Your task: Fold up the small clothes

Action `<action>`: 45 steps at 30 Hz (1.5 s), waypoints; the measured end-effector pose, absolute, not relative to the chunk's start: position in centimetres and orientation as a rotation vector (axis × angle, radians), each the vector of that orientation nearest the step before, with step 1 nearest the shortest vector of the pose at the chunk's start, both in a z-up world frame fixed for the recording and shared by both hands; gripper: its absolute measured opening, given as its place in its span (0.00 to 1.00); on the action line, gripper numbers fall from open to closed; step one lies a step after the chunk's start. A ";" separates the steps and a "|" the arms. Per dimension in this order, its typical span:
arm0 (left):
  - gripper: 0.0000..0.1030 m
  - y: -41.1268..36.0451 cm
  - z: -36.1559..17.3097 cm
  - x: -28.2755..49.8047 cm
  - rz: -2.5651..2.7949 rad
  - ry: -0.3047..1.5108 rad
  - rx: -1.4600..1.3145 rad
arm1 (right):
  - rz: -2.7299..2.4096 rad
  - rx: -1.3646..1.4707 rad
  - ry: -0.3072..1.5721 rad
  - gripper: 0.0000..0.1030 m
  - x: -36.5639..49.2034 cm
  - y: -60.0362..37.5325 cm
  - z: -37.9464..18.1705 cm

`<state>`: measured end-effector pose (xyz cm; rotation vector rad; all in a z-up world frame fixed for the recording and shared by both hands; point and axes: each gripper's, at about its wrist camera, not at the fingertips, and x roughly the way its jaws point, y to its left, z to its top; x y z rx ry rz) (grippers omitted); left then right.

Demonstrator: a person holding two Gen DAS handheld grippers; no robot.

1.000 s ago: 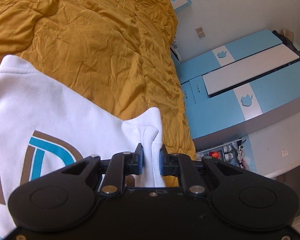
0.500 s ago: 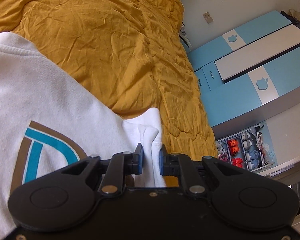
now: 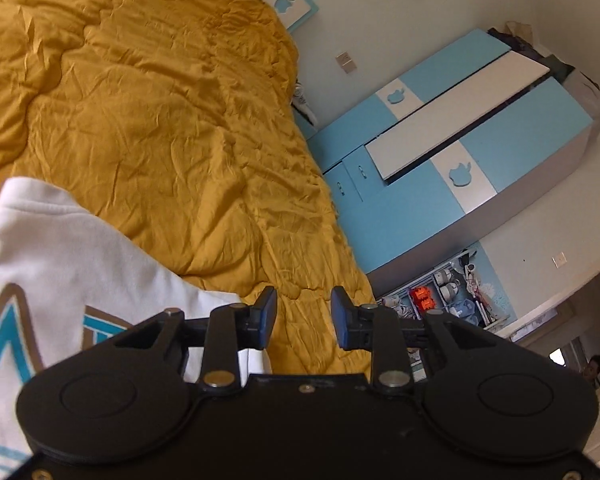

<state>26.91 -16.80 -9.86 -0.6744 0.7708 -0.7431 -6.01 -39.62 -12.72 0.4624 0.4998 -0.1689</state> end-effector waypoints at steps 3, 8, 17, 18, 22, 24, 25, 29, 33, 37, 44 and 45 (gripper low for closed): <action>0.33 -12.6 -8.3 21.5 -0.753 0.713 -0.557 | -0.127 0.442 0.463 0.25 -6.1 -39.4 -11.4; 0.35 -7.6 -9.2 11.5 -0.699 0.710 -0.357 | 0.011 0.378 0.463 0.25 -3.5 -38.6 -10.3; 0.36 -6.0 -15.2 5.6 -0.625 0.820 -0.265 | 0.133 0.289 0.528 0.25 3.2 -39.6 -10.4; 0.35 -6.2 -15.5 5.7 -0.621 0.817 -0.252 | 0.140 0.284 0.532 0.26 3.9 -39.6 -10.4; 0.31 -7.2 -16.1 6.3 -0.633 0.811 -0.192 | 0.167 0.286 0.573 0.28 6.6 -39.9 -10.9; 0.30 -7.7 -16.0 6.4 -0.623 0.808 -0.176 | 0.169 0.297 0.597 0.28 8.1 -39.9 -11.4; 0.28 -7.9 -16.0 6.5 -0.624 0.812 -0.162 | 0.177 0.312 0.612 0.28 8.9 -39.9 -11.7; 0.14 -8.2 -16.2 7.1 -0.609 0.840 -0.132 | 0.167 0.365 0.671 0.33 11.9 -40.0 -12.9; 0.12 -8.0 -16.5 7.2 -0.612 0.852 -0.125 | 0.140 0.443 0.720 0.42 13.8 -40.4 -14.0; 0.08 -8.7 -16.2 6.6 -0.590 0.820 -0.044 | 0.146 0.480 0.731 0.09 14.4 -40.2 -14.2; 0.05 -9.4 -15.6 6.5 -0.556 0.868 0.040 | 0.129 0.397 0.635 0.08 12.9 -40.2 -11.5; 0.05 -9.6 -16.4 6.8 -0.556 0.899 0.041 | 0.126 0.394 0.651 0.08 13.3 -40.3 -11.9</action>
